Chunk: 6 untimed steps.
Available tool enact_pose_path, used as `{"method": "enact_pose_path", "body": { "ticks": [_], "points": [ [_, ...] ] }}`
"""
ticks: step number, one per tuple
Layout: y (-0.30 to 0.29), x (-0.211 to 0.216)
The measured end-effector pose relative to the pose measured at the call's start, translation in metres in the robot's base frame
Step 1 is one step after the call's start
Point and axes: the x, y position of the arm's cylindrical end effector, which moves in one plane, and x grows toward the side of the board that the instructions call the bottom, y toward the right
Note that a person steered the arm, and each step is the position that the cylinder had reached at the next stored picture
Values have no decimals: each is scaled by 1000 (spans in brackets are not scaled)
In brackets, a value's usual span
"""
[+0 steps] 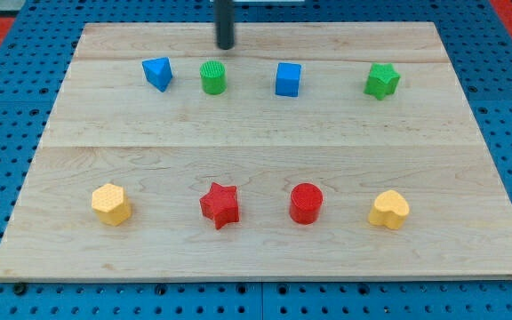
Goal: Move your arm closer to the red star
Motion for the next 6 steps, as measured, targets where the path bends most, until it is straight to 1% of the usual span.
{"method": "enact_pose_path", "body": {
  "ticks": [1, 2, 3, 4, 6],
  "points": [
    [2, 52],
    [-59, 52],
    [-53, 75],
    [-47, 179],
    [14, 269]
  ]
}}
